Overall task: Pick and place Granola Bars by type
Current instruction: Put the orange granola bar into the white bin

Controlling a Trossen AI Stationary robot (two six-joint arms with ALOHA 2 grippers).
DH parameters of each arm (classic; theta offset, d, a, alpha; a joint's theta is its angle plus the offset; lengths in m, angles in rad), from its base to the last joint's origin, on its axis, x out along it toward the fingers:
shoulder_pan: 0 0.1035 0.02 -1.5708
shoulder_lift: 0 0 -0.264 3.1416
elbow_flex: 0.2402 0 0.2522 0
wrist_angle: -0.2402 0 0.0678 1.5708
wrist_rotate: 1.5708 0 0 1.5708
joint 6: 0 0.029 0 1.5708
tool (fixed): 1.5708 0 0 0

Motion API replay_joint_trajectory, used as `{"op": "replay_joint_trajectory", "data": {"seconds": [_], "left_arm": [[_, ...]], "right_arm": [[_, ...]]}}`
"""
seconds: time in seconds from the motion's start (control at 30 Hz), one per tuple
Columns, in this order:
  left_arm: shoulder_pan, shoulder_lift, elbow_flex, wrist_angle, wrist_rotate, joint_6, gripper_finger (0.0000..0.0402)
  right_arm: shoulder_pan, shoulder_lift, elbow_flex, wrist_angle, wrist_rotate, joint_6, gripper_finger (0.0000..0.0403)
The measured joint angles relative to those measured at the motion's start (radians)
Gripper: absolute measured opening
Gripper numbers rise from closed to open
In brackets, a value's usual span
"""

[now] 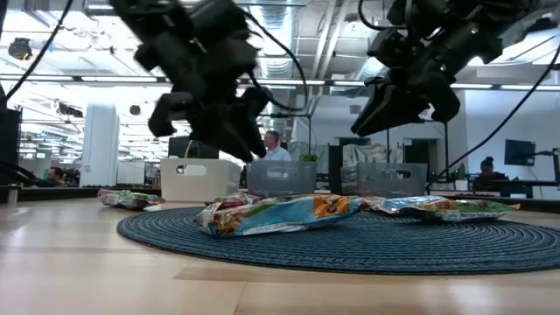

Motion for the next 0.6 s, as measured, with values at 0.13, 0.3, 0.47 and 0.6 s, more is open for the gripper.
{"op": "replay_joint_trajectory", "data": {"seconds": [0.13,0.3,0.47,0.6], "left_arm": [[0.000,0.049,0.124,-0.227,-0.055,-0.020,0.0127],[0.000,0.057,0.191,-0.343,-0.067,-0.021,0.0127],[-0.001,0.058,0.214,-0.463,-0.334,-0.077,0.0127],[-0.002,0.058,0.215,-0.485,-0.555,-0.119,0.0125]], "right_arm": [[0.001,-0.023,-0.023,-0.012,-0.001,0.000,0.0114],[0.001,-0.028,-0.025,-0.008,-0.001,0.001,0.0111],[0.003,-0.029,-0.025,-0.017,0.050,0.010,0.0111],[0.002,-0.028,-0.025,-0.045,0.179,0.041,0.0111]]}}
